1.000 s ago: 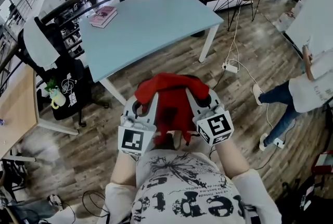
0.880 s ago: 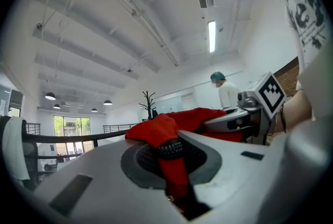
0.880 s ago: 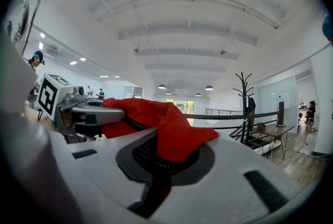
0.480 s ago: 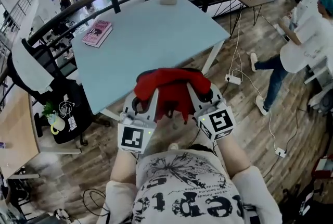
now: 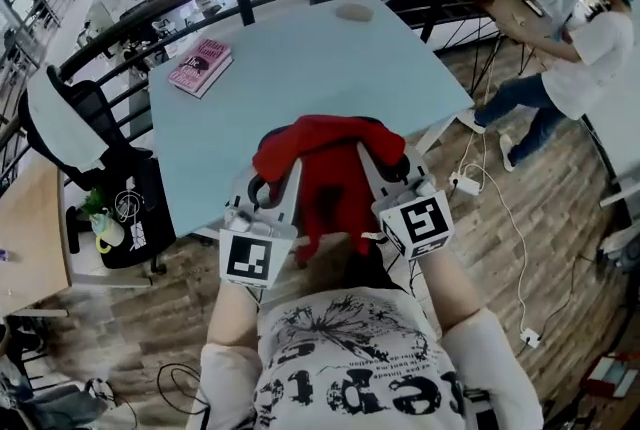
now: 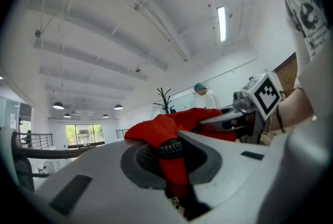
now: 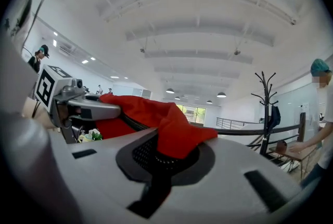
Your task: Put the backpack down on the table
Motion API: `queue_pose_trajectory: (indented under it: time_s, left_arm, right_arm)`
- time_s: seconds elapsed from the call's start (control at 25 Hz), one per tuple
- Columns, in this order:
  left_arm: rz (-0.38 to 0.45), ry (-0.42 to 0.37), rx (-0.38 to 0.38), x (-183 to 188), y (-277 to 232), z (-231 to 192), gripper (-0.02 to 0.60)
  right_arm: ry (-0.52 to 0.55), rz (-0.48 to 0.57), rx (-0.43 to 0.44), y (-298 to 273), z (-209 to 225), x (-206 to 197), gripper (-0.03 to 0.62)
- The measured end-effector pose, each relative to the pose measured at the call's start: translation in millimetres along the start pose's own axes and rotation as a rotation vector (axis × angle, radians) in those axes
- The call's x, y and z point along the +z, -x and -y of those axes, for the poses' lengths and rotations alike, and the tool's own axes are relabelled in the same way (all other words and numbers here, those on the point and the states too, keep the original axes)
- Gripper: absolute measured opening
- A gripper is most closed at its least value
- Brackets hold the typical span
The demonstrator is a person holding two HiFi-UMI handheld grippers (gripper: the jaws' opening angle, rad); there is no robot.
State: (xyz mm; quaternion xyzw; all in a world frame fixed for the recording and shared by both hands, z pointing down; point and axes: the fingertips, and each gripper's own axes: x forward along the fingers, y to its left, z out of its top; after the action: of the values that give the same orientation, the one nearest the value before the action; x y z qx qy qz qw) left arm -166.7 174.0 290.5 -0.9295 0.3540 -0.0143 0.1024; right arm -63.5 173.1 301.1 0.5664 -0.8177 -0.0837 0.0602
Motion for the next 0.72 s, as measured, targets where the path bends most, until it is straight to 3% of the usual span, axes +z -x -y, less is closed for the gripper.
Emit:
queue_pose_trajectory:
  time_s: [0.52, 0.72]
  left_arm:
    - [0.003, -0.028, 0.293, 8, -157, -66, 0.043]
    - [-0.009, -0.03, 0.352, 0, -209, -97, 0.043]
  right_arm:
    - [0.026, 0.139, 0.28, -138, 137, 10, 0.02]
    - [0.053, 0.16, 0.339, -194, 174, 8, 0.021]
